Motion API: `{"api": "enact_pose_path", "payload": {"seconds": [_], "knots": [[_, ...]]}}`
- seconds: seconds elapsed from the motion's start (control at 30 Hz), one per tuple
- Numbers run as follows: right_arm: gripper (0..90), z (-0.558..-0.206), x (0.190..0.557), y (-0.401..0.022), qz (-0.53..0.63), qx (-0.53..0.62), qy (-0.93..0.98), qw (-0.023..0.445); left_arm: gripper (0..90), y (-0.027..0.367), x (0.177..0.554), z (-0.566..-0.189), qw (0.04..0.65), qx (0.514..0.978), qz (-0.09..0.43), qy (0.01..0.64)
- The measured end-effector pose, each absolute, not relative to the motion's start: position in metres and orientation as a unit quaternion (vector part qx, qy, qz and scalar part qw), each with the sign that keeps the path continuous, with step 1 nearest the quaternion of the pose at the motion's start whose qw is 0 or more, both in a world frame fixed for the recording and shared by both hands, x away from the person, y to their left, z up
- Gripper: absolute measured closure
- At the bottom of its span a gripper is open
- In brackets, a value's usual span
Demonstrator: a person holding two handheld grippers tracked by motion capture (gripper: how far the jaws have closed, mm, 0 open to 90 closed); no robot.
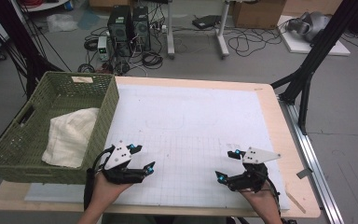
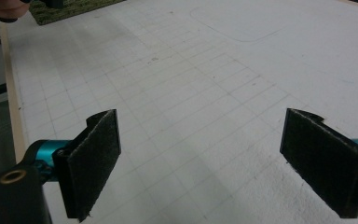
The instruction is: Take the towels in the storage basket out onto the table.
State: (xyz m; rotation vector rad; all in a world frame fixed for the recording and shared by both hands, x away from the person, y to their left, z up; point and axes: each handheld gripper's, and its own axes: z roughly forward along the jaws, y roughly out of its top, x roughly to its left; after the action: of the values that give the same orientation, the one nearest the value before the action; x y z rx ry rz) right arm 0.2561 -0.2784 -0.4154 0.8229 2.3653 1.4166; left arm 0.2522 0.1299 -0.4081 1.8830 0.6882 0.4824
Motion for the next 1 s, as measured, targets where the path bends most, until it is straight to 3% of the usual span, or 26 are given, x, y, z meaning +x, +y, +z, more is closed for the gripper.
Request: {"api": "enact_pose_path", "payload": {"seconds": [1.0], "knots": [[11.4, -0.4158, 0.254, -0.2783, 0.486, 0.284, 0.816, 0.131, 27.9, 0.1282, 0.2499, -0.4004, 0.527, 0.783, 0.188, 0.271]]}}
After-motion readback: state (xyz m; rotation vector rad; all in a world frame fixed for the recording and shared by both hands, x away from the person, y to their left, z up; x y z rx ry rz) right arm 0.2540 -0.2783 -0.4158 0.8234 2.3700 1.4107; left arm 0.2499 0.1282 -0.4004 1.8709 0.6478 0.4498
